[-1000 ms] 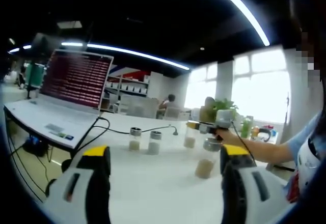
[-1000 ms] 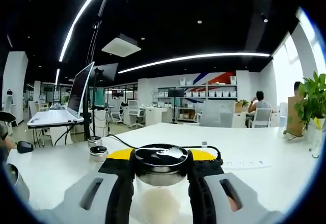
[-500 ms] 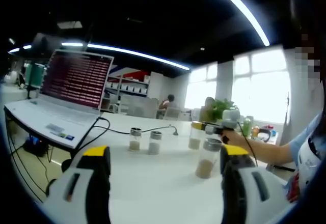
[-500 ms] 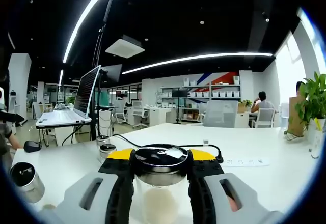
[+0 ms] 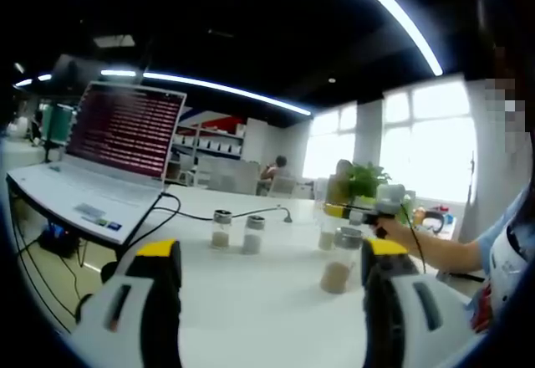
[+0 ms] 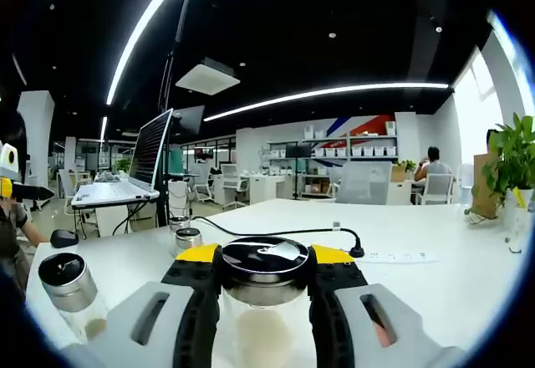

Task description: Rotate the seasoning bottle until the label or dispensing opening points toward the visible target arrow and the bottle remains upright within the marked orientation range

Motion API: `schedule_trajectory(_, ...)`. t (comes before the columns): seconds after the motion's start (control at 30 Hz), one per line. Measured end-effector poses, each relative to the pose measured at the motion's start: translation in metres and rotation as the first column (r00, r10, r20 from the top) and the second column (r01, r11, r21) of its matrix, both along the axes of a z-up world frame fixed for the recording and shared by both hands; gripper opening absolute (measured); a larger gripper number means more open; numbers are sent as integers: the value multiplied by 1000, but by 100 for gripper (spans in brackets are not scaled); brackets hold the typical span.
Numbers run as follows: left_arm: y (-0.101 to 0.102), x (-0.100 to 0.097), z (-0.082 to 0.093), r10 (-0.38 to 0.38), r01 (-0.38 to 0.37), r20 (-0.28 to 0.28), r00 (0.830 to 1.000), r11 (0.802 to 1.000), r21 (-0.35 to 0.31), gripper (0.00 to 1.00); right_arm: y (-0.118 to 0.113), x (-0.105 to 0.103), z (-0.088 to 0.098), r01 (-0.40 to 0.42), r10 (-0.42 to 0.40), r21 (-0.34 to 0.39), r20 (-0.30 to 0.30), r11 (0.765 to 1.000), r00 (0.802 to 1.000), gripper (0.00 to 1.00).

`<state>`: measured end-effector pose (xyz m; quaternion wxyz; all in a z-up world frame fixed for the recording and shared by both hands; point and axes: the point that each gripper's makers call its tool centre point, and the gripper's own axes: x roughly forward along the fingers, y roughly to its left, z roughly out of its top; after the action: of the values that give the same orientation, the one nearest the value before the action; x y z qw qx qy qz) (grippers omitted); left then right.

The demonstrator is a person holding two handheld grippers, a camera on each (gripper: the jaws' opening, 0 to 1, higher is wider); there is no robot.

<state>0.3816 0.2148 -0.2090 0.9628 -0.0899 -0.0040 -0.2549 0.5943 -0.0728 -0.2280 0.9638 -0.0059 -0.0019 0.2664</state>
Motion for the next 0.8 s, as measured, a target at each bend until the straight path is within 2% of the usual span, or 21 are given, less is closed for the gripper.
schedule_trajectory(0.3,-2,-1,1,-4,4,2,1000,1000,-1,94,-6,-19,3,-24,24,8,10,1000,1000,39)
schedule_trajectory(0.47,-1,-1,1,-2,2,1,1000,1000,1,94,-6,-33,-1,-39,39,-16,11,999,999,39)
schedule_trajectory(0.8,-6,-2,0,-11,11,0,1000,1000,8,94,-10,-61,-4,-65,65,8,1,998,998,39)
